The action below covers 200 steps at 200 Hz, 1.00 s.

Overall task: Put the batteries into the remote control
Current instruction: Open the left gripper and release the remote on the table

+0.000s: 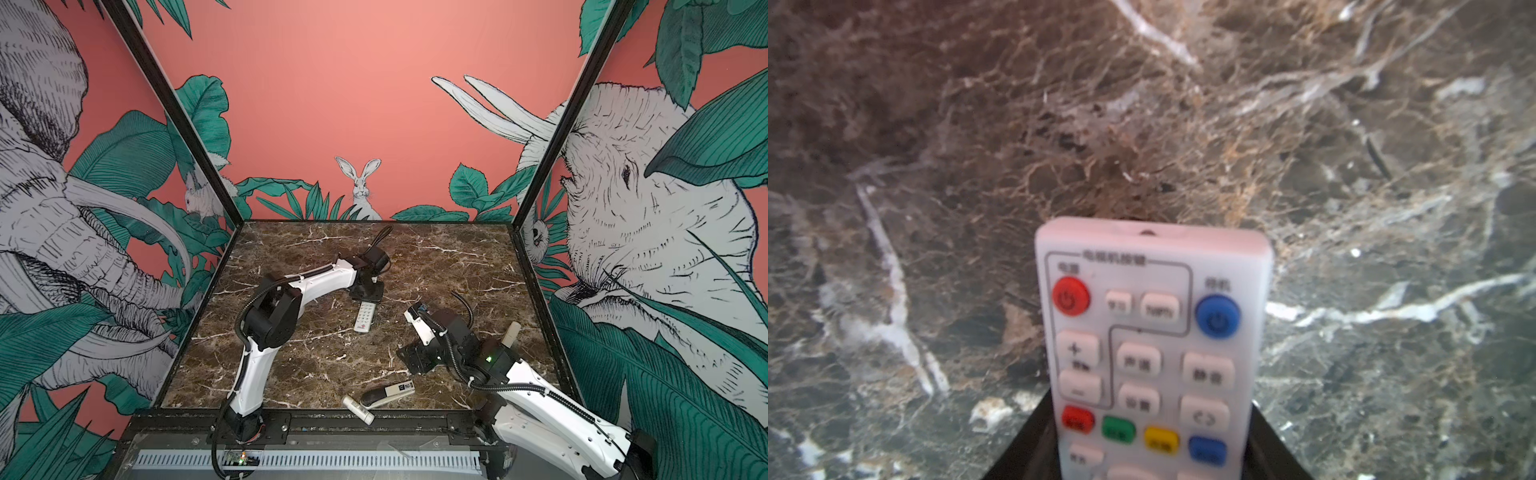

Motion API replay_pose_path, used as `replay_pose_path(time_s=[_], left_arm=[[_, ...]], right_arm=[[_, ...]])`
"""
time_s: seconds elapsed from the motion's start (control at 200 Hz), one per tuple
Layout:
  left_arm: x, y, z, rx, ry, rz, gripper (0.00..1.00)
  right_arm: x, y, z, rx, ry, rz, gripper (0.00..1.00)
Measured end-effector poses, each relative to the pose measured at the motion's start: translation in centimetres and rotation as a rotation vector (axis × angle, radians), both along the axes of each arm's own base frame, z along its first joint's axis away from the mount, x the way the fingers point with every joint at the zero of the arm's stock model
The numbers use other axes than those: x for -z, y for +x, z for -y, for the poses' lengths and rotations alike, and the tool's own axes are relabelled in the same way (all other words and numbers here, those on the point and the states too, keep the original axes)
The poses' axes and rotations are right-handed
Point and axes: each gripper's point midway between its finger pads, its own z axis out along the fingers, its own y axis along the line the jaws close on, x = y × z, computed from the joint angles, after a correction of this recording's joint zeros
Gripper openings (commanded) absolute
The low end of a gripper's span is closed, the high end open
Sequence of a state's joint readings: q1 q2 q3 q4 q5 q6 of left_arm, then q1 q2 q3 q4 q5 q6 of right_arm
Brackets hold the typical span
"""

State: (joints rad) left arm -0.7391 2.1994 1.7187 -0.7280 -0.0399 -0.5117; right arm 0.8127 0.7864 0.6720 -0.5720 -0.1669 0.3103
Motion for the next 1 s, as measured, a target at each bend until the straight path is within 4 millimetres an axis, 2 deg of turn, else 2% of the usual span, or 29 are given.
replay_pose_path(time_s=[0.2, 0.335, 0.45, 0.47, 0.5, 0.62, 0.69, 0.755, 0.86, 1.0], left_arm=[[-0.1, 0.5, 0.6, 0.007, -0.027, 0.023, 0.66], [-0.7, 0.0, 0.2, 0.033, -0.038, 0.034, 0.68], [-3.3, -0.7, -0.9, 0.073, -0.081, 0.085, 0.71], [-3.9, -0.9, -1.2, 0.078, -0.088, 0.098, 0.79], [-4.9, -1.0, -1.7, 0.087, -0.103, 0.121, 0.81], [-10.1, -1.1, -5.4, 0.095, -0.169, 0.257, 0.83], [-13.2, -0.6, -8.7, 0.067, -0.185, 0.362, 0.86], [-15.0, -0.4, -12.0, 0.032, -0.164, 0.450, 0.88], [-16.6, -0.8, -16.8, -0.019, -0.075, 0.592, 0.96], [-15.9, -2.4, -21.7, -0.069, 0.119, 0.751, 0.99]], right_arm=[[0.5, -0.2, 0.6, 0.015, -0.029, -0.018, 0.84], [0.2, 0.1, 1.1, 0.040, -0.056, -0.014, 0.84], [-0.6, 0.6, 1.3, 0.061, -0.078, -0.005, 0.84], [-0.8, 0.8, 1.2, 0.065, -0.081, -0.003, 0.84], [-1.1, 1.0, 1.2, 0.069, -0.086, 0.000, 0.84], [-2.1, 2.2, 1.1, 0.090, -0.120, 0.023, 0.87], [-2.4, 3.1, 1.3, 0.115, -0.150, 0.046, 0.92], [-2.5, 4.0, 1.7, 0.143, -0.180, 0.064, 0.97], [-2.4, 6.0, 2.9, 0.202, -0.219, 0.079, 1.00], [-2.4, 8.9, 4.6, 0.277, -0.254, 0.111, 0.99]])
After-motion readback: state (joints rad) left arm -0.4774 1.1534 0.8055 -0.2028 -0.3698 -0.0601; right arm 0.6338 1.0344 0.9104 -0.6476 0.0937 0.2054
